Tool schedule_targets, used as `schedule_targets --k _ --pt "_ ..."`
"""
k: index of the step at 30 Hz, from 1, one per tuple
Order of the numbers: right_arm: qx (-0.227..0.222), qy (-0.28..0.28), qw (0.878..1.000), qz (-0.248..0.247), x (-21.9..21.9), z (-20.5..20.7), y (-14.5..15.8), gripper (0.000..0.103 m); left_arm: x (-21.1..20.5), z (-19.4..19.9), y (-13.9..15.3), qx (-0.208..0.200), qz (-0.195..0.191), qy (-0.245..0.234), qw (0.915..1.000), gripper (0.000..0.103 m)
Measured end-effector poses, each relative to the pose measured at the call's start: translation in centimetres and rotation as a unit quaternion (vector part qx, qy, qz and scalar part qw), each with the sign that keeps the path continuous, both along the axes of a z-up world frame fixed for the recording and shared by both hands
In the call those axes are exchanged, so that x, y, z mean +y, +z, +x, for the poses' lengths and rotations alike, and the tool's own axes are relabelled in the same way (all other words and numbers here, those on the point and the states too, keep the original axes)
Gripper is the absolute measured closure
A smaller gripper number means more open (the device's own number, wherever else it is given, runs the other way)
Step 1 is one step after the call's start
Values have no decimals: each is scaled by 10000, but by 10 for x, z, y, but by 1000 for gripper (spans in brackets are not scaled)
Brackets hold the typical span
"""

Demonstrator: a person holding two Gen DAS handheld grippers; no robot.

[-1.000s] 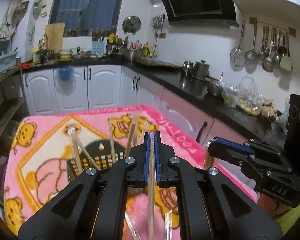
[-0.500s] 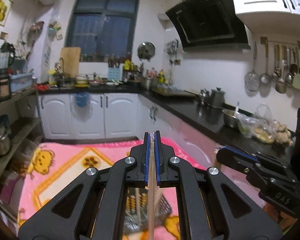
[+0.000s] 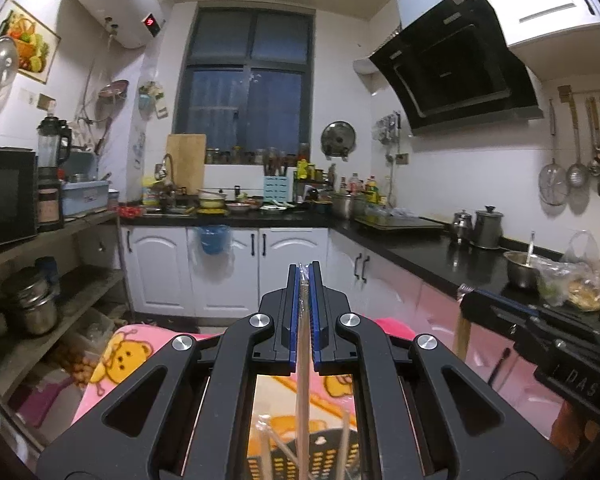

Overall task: Organize utensils
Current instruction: 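Lift both chopsticks and carry them above the green caddy, then lower both chopsticks into the caddy and open both tools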

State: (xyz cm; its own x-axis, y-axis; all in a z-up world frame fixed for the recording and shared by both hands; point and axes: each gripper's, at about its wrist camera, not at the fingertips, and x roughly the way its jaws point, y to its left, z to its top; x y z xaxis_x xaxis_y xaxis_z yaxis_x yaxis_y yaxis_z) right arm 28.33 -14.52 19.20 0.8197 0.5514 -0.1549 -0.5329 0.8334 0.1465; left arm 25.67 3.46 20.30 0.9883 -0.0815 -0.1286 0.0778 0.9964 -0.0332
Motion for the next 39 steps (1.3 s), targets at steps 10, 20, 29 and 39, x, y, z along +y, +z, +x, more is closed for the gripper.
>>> schedule_targets --k 10,20,29,39 --pt "-13 -303 9995 13 13 30 -20 97 12 24 -34 55 -34 151 9999 101" --pt "-97 -399 9991 78 20 41 -47 97 13 26 -66 179 -17 38 9998 101" --pt "125 -317 9994 34 21 41 -72 97 21 23 -85 435 -174 -137 9988 100" --pt "593 -274 9977 -156 10 27 -95 94 21 16 -101 906 -202 -368 9950 100"
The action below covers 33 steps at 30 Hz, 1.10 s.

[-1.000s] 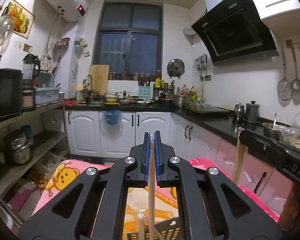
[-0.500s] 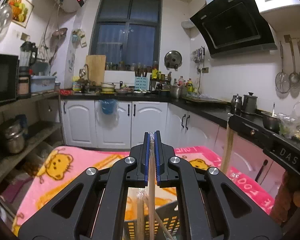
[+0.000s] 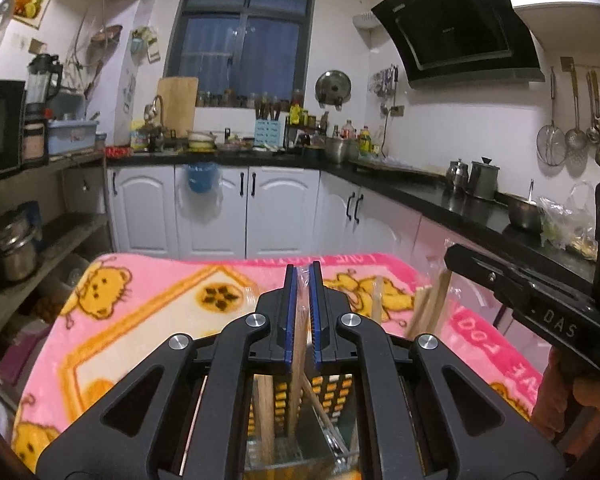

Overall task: Organize utensils
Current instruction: 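Lower both chopsticks into the caddy and open both tools, then grasp the last wrapped chopstick with the left tool while the right tool grasps one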

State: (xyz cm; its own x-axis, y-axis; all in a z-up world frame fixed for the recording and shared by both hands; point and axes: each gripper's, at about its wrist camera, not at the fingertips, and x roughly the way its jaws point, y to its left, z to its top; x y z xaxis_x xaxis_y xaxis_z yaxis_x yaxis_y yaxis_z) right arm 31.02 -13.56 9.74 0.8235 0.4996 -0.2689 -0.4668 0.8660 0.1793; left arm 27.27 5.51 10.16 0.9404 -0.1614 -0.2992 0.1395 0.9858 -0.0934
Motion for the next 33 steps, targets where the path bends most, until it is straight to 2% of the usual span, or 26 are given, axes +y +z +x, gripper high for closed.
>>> schedule_targets --k 5,8,12,14,19,23,25,27,33 --pt "84 -7 9999 -131 -6 -15 -4 87 1 -5 -5 177 -32 -54 9998 100" --pt "178 5 9996 -201 -8 -21 -6 86 2 -10 -5 263 -41 -106 9996 97" --pt "290 28 9990 -325 -10 -32 -8 77 4 -16 -6 355 -65 -155 9992 82" --pt "274 33 9989 -374 -11 -37 -8 74 4 -20 -6 365 -65 -196 9991 80" --pt "292 -15 9987 -407 -17 -50 -7 63 5 -29 -5 447 -127 -260 9986 68" --pt "316 -42 9985 -441 -23 -60 -7 52 6 -41 0 431 -173 -308 9984 48" --pt "333 -39 9984 -465 -26 -64 -7 50 7 -45 2 428 -194 -307 9984 43" --pt "358 -31 9981 -492 -28 -69 -9 47 7 -50 3 441 -237 -325 9982 32" --pt "445 -18 9977 -516 -34 -82 -16 40 4 -65 1 488 -289 -395 9976 12"
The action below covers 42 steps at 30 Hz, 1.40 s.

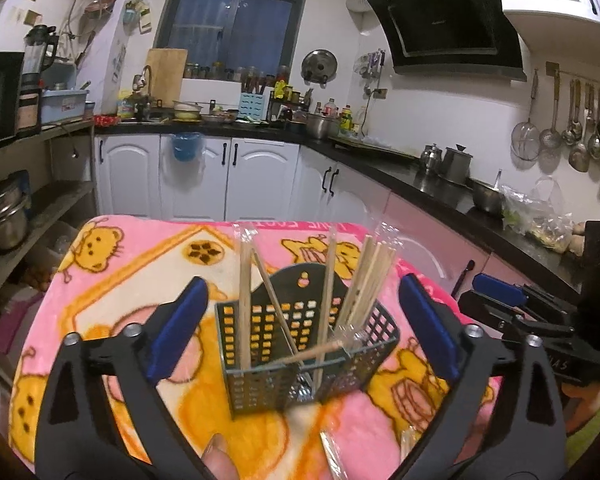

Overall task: Organize utensils
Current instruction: 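Grasp the last wrapped chopstick with the left tool while the right tool grasps one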

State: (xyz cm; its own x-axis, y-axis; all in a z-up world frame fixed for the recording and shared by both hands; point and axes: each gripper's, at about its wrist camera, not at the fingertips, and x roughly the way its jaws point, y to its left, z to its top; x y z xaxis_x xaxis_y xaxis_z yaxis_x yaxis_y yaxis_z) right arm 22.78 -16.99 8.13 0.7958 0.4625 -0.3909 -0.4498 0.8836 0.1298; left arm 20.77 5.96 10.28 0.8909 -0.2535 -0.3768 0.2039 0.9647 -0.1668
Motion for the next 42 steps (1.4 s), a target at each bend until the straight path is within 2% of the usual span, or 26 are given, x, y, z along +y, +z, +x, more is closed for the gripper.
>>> schedule_targets --k 11,16,21,34,42 --pt "118 -1 9999 -49 -13 -20 -8 37 -7 -25 -7 60 60 -38 10000 11" --pt "266 51 9995 -137 -16 -24 -18 37 -11 -32 -18 245 103 -120 9996 11" --pt "454 141 9986 -224 -17 -26 -34 37 -19 -31 -40 572 214 -230 9979 11" --pt "966 187 9944 -393 -24 -32 -73 37 -38 -26 -84 1077 541 -382 9920 11" --pt "1271 283 9906 -429 -25 -36 -95 37 -49 -22 -113 1452 730 -495 9855 11"
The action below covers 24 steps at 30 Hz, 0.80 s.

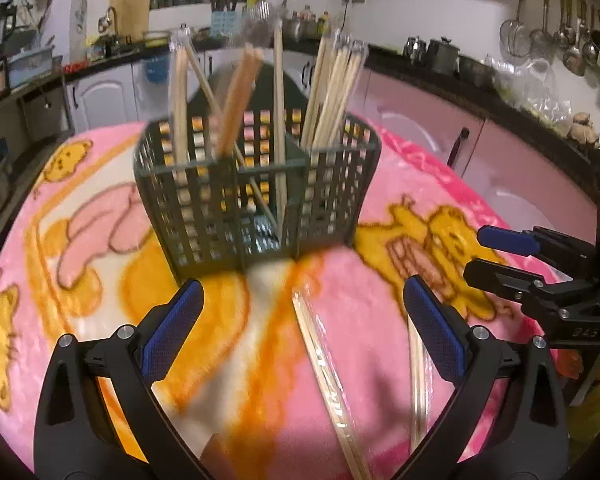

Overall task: Organize utensils
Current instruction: 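Grasp the last wrapped chopstick with the left tool while the right tool grasps one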

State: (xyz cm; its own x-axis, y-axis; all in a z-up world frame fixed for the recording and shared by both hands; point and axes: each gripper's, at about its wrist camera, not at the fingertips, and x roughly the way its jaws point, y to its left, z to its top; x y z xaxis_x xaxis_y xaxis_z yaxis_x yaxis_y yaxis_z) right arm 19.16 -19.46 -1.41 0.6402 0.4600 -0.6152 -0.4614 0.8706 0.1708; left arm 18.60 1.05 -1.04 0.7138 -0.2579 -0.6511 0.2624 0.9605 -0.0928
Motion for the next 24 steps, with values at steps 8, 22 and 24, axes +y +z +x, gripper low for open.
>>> schedule_targets --k 8,22,24 --pt "342 108 9994 -7 4 1 -19 42 -5 10 -30 555 97 -78 9984 26" --pt "1219 200 9923 121 11 29 -56 57 -7 42 -54 1279 -163 -162 9915 52" --pt "1223 175 9922 141 11 31 -57 60 -9 48 -55 1306 -166 -160 9912 53"
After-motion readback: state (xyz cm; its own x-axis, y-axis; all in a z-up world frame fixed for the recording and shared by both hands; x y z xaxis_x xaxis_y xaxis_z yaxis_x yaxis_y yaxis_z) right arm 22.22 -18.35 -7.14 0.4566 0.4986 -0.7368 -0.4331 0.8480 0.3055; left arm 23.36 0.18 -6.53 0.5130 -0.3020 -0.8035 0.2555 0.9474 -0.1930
